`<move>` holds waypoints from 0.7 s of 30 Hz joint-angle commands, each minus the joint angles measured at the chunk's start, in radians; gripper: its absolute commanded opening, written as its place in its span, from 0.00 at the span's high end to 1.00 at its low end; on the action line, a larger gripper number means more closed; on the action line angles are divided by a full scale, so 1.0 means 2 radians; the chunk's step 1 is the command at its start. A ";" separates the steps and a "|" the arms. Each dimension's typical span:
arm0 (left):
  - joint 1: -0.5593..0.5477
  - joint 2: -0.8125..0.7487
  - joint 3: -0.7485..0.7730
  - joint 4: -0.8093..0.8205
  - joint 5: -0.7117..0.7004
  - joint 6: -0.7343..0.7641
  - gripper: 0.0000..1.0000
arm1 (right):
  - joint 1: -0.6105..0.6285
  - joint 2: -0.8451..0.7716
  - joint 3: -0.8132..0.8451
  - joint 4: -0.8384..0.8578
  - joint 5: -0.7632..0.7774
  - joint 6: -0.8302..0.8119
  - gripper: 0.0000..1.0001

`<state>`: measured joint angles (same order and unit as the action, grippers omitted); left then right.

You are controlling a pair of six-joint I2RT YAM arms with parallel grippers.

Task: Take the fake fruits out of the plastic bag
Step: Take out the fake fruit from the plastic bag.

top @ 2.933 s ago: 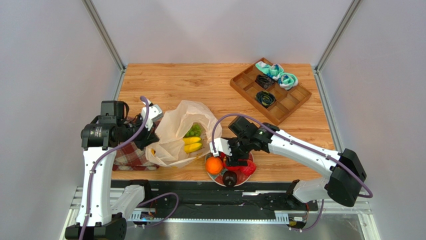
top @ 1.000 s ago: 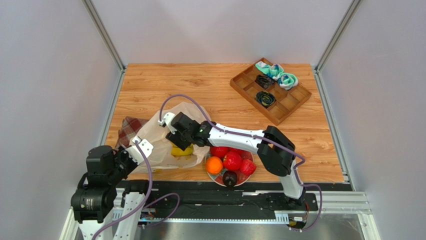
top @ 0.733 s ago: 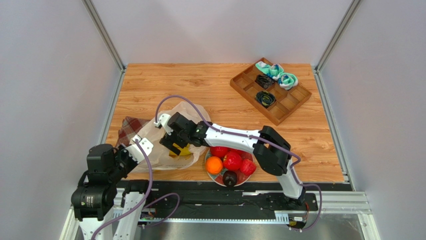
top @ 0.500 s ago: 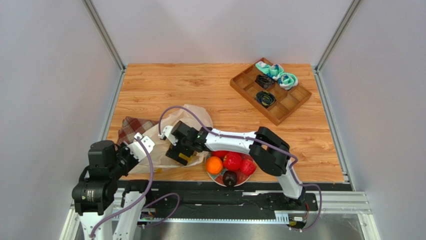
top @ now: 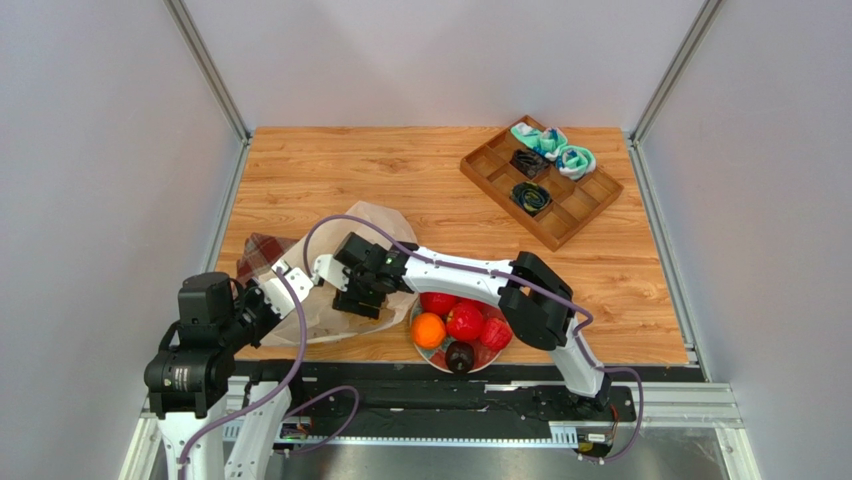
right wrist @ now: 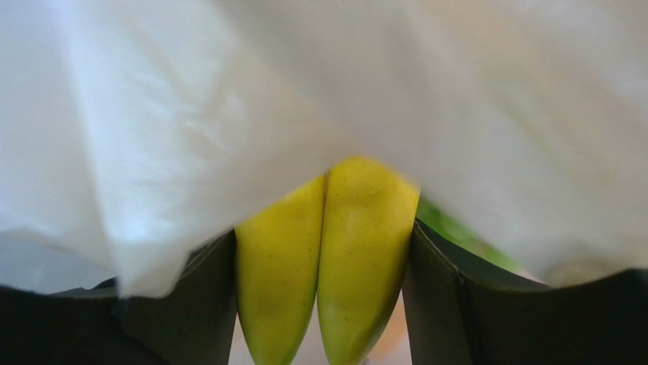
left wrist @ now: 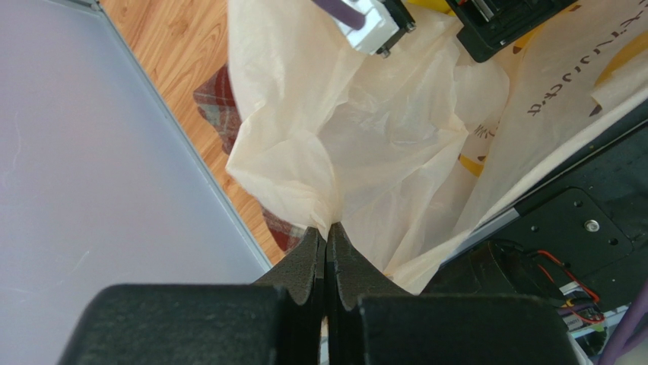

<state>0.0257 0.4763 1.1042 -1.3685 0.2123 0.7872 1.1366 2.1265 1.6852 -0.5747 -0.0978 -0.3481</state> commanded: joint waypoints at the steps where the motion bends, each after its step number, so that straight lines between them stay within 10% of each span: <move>1: -0.001 0.019 0.011 -0.111 0.023 0.003 1.00 | -0.008 -0.050 0.086 -0.124 -0.020 -0.087 0.77; 11: -0.001 0.075 0.032 0.012 0.076 -0.048 1.00 | -0.018 -0.110 0.102 -0.302 0.012 -0.218 0.80; 21: 0.000 0.066 0.065 0.154 0.076 -0.137 1.00 | -0.056 -0.081 0.057 -0.254 0.292 -0.250 0.86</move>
<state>0.0257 0.6895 1.2079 -1.2297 0.3748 0.6018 1.0855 1.9591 1.8393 -1.1412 0.2432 -0.7944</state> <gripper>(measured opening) 0.008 0.681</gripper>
